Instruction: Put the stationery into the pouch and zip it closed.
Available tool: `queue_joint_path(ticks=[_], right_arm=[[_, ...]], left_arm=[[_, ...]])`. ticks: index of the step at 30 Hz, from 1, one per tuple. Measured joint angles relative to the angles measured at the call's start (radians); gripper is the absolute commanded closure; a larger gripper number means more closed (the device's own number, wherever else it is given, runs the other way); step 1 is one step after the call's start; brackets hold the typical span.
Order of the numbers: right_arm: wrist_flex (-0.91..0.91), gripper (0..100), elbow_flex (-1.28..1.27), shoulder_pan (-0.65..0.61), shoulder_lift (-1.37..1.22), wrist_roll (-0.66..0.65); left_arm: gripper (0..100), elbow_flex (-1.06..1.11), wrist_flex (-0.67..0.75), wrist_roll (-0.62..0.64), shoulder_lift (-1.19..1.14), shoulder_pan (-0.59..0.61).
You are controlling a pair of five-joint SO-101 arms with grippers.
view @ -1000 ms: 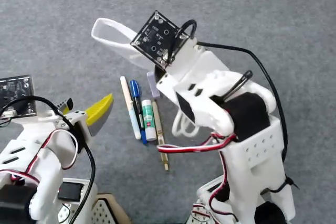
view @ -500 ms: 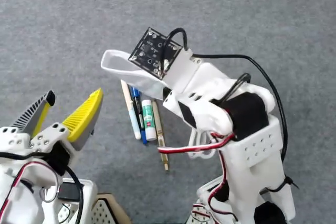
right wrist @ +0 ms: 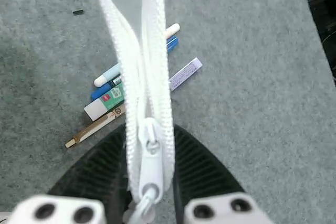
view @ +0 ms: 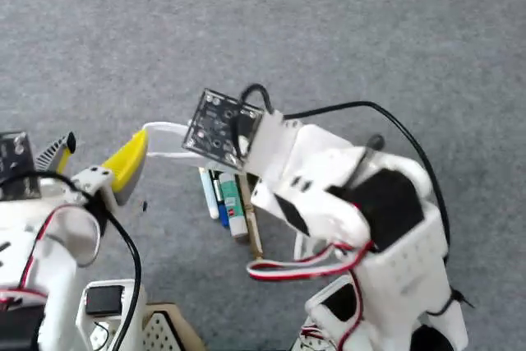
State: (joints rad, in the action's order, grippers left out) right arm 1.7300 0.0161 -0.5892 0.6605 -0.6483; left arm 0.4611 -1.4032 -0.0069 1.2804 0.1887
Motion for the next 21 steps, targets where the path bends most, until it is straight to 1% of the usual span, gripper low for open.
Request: queue_joint_path(ticks=[5,10,21], right_arm=[[0.000,98.6,-0.084,0.000,0.052,0.000],[-0.029,98.6,-0.166,-0.006,0.106,0.000],[-0.066,98.6,-0.226,-0.017,0.149,-0.040]], left_arm=[[66,0.071,0.009,-0.006,0.000,0.009],[66,0.081,0.009,-0.008,0.000,0.009],[66,0.112,0.009,-0.008,0.000,0.009]])
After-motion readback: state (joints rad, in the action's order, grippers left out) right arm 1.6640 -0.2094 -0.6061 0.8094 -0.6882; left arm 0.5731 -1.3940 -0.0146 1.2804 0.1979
